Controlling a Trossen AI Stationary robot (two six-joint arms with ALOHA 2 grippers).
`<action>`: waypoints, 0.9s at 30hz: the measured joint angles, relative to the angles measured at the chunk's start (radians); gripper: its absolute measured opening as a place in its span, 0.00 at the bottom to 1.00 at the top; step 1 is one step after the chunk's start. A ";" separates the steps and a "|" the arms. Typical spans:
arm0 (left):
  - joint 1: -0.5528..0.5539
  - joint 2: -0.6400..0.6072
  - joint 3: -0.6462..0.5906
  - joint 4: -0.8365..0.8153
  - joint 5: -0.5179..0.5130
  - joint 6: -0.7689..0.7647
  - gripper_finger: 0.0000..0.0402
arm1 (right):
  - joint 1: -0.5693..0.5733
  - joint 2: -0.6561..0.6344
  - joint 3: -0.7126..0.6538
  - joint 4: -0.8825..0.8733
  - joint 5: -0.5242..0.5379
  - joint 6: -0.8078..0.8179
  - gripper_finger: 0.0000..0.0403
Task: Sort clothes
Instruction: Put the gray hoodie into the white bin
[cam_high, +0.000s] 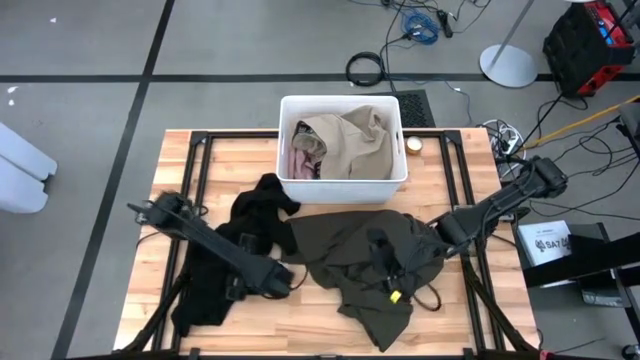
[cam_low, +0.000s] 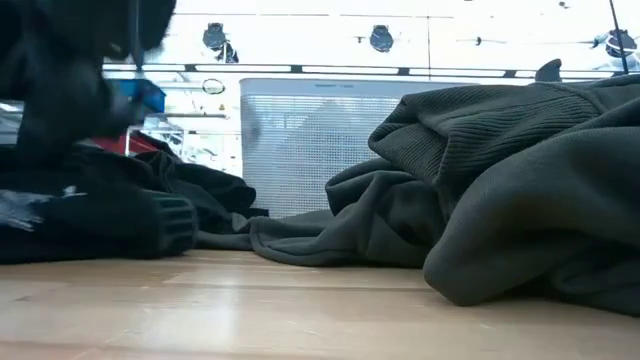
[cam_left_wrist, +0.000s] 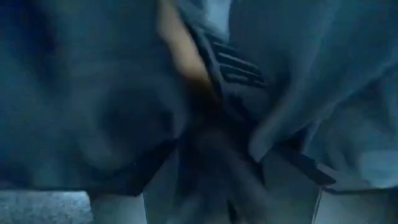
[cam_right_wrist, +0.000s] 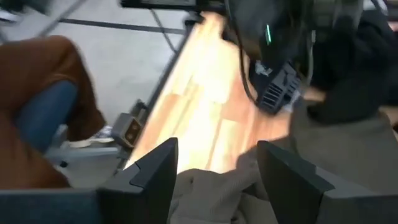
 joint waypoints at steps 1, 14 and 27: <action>-0.006 -0.040 0.000 0.008 -0.021 -0.041 0.56 | 0.011 0.015 0.000 -0.001 0.031 0.018 0.52; -0.242 -0.540 0.002 0.307 -0.582 -0.652 0.56 | 0.111 0.205 0.000 0.123 0.110 0.242 0.52; -0.369 -0.351 0.004 0.899 -1.159 0.012 0.56 | 0.183 0.333 0.002 -0.270 0.231 0.783 0.52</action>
